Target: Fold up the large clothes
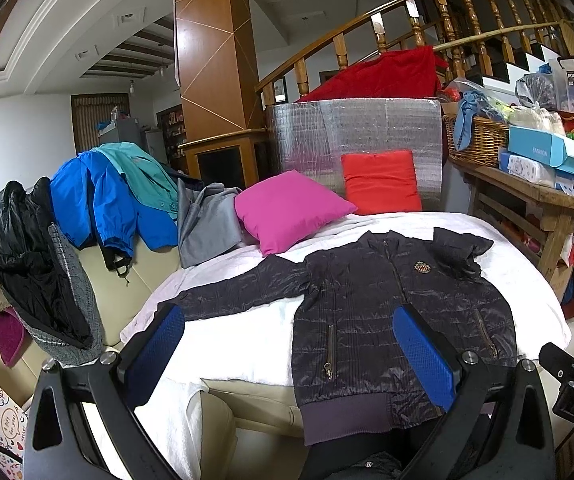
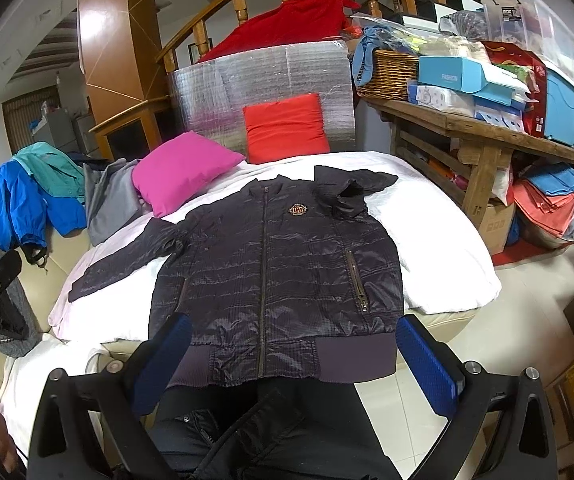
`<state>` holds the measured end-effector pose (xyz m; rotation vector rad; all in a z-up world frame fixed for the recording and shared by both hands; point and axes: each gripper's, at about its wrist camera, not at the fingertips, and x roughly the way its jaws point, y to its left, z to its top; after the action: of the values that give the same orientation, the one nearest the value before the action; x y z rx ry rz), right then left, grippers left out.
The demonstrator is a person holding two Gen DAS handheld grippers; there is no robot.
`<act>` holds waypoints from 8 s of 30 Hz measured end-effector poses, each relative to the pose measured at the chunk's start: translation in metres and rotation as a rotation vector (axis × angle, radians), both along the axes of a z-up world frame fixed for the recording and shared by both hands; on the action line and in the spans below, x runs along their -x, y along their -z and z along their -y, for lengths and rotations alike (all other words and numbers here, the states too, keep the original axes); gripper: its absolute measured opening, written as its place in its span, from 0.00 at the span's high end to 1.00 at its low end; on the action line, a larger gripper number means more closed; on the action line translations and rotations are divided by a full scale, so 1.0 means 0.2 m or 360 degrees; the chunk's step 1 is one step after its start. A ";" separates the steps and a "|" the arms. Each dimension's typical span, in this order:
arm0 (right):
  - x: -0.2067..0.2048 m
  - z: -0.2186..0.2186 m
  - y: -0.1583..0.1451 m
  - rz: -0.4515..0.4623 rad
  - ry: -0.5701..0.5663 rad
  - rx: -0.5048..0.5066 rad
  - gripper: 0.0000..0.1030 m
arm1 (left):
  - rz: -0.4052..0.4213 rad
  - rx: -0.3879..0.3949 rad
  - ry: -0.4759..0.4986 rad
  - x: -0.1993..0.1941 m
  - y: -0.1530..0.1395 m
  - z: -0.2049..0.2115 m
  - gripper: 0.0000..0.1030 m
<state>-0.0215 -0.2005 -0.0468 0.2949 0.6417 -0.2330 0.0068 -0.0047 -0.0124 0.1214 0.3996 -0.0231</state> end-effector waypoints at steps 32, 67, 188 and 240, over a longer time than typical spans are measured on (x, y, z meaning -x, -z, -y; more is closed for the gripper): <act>-0.03 -0.01 0.03 -0.0035 -0.0011 -0.0024 0.00 | -0.0039 -0.0006 -0.0001 -0.03 0.03 0.00 0.00; -2.20 1.88 1.14 0.0007 0.0341 -0.1604 0.14 | -0.1002 -0.0416 0.0079 -1.74 1.21 0.45 0.00; -1.62 1.12 0.92 -0.0199 -0.0104 -0.0416 0.53 | -0.0660 0.1062 -0.0849 -2.32 0.82 -1.54 0.89; -2.40 0.95 1.06 -0.0474 -0.0215 -0.0414 0.88 | -0.1004 -0.0013 0.0107 -2.76 0.98 0.09 0.46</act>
<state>0.4589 -0.3912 -0.2593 0.4695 0.9862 -0.0624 0.5589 -0.0230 -0.2080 0.1346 1.0254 -0.1276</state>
